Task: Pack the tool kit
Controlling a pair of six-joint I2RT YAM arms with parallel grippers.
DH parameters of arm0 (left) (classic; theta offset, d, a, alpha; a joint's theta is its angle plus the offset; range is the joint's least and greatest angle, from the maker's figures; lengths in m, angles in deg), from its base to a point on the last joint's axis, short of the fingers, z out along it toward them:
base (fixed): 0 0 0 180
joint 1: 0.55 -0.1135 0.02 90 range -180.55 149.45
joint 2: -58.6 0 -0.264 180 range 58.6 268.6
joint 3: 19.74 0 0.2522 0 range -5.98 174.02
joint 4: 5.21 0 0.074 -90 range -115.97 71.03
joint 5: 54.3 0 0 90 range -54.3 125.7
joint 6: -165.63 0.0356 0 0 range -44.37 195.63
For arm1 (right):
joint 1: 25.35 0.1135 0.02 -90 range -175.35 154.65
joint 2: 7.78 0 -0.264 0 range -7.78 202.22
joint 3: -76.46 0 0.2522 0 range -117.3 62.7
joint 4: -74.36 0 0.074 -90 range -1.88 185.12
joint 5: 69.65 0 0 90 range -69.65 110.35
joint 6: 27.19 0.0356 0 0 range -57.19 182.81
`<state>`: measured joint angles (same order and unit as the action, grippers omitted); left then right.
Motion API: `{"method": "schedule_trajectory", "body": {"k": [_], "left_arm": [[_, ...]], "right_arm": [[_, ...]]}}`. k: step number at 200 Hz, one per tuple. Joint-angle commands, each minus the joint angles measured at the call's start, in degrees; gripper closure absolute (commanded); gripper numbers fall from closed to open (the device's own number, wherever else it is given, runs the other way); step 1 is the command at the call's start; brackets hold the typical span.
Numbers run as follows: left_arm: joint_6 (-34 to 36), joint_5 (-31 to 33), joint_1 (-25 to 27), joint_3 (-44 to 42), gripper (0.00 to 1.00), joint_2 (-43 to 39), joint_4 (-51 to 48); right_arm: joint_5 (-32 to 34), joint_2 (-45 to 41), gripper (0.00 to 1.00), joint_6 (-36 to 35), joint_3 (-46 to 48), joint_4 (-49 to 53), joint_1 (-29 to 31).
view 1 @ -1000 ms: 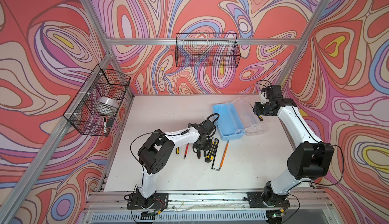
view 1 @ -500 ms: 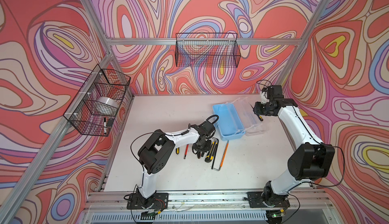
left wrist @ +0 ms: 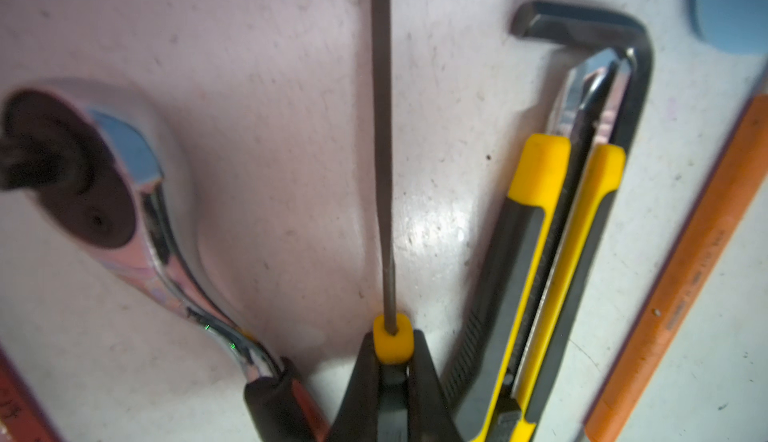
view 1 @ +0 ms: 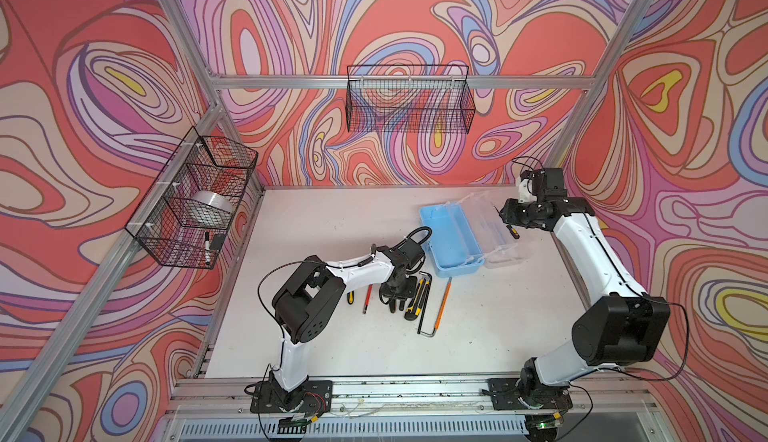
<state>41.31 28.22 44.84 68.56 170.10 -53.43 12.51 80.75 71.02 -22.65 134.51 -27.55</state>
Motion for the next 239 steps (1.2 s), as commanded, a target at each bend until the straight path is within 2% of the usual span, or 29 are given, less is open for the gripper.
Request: {"method": "schedule_trajectory", "body": {"k": [1,33,69,135,185,239], "left_arm": [[-0.7,1.1,0.1,-0.1,0.99,-2.8,1.1],[-0.5,2.3,0.1,0.3,1.0,-5.8,2.4],[-0.5,-0.2,0.1,2.1,1.0,-7.3,4.9],[-3.1,-6.9,0.1,1.5,1.0,-8.9,13.4],[-4.0,-10.0,0.1,1.2,1.0,-9.9,18.7],[-4.9,-14.4,0.1,0.4,0.99,-9.6,23.1]], "right_arm": [[-6.7,-3.2,0.58,4.2,2.9,-4.0,0.1],[-12.4,-7.3,0.59,9.9,10.0,-9.8,1.6],[-15.6,-11.0,0.59,16.5,17.5,-16.6,5.3],[-16.1,-11.6,0.62,26.4,27.2,-28.2,15.8],[-15.1,-8.3,0.65,28.6,29.2,-31.1,21.4],[-14.2,-5.3,0.68,28.8,28.9,-32.6,23.4]]}}
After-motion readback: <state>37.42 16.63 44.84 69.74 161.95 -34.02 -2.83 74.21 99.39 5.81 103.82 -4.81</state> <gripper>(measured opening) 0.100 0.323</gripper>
